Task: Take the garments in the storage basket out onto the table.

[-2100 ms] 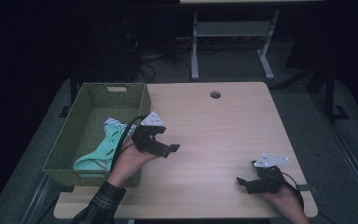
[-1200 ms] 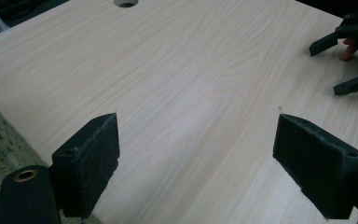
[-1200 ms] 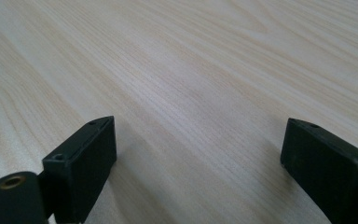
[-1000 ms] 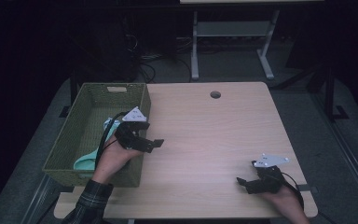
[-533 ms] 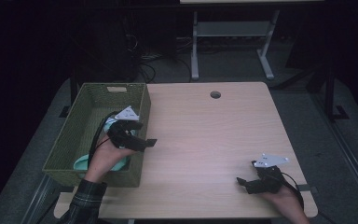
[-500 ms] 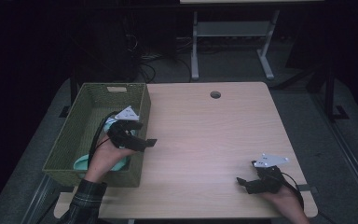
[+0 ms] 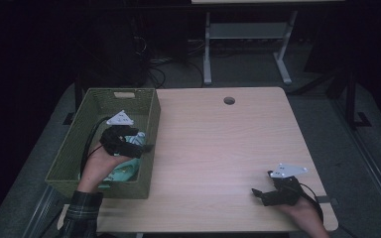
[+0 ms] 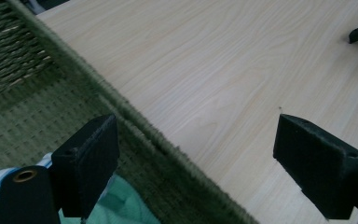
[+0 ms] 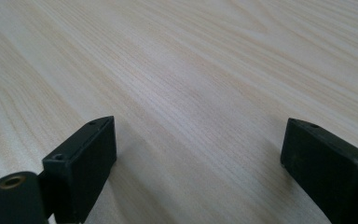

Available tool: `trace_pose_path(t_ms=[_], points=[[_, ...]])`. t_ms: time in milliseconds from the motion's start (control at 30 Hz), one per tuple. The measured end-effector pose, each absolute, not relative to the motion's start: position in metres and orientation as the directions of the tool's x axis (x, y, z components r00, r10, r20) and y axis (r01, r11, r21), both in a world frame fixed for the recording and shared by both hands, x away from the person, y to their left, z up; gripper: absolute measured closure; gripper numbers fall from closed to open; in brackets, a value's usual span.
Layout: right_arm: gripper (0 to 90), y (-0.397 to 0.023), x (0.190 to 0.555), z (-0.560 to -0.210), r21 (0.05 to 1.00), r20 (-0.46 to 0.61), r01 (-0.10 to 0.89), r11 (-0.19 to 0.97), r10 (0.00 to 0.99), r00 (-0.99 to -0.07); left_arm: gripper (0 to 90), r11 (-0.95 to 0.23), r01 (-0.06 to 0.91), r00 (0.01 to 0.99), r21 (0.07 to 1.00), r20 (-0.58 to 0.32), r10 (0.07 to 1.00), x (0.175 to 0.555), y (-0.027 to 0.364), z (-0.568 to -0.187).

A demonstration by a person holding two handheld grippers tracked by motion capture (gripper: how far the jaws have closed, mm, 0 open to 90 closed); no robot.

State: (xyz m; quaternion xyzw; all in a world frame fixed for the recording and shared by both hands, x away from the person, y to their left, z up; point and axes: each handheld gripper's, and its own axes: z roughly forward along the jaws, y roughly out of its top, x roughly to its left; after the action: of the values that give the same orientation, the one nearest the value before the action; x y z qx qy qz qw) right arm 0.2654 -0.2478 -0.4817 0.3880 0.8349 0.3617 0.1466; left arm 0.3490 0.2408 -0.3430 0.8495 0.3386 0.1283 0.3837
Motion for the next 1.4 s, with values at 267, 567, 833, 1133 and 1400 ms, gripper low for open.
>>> trace_pose_path(t_ms=[267, 567, 833, 1133, 1400], points=[[10.0, -0.248, 0.265, -0.482, 0.718, 0.037, 0.542, 0.437, 0.754, -0.656, 13.7, -0.459, 0.493, 0.712, 0.740, -0.039, 0.701, 0.349, 0.262, -0.342], [10.0, -0.248, 0.265, -0.482, 0.718, 0.037, 0.542, 0.437, 0.753, -0.656, 14.0, -0.433, 0.522, 0.664, 0.735, -0.031, 0.747, 0.354, 0.290, -0.348], [10.1, -0.248, 0.266, -0.482, 0.719, 0.034, 0.540, 0.438, 0.754, -0.656, 14.2, -0.416, 0.549, 0.636, 0.725, -0.039, 0.771, 0.358, 0.300, -0.360], [10.1, -0.248, 0.266, -0.482, 0.719, 0.034, 0.540, 0.437, 0.754, -0.656, 14.2, -0.403, 0.576, 0.614, 0.711, -0.051, 0.787, 0.364, 0.304, -0.377], [10.1, -0.248, 0.266, -0.482, 0.719, 0.034, 0.540, 0.437, 0.754, -0.656, 14.4, -0.425, 0.621, 0.599, 0.659, -0.049, 0.800, 0.371, 0.301, -0.394]])
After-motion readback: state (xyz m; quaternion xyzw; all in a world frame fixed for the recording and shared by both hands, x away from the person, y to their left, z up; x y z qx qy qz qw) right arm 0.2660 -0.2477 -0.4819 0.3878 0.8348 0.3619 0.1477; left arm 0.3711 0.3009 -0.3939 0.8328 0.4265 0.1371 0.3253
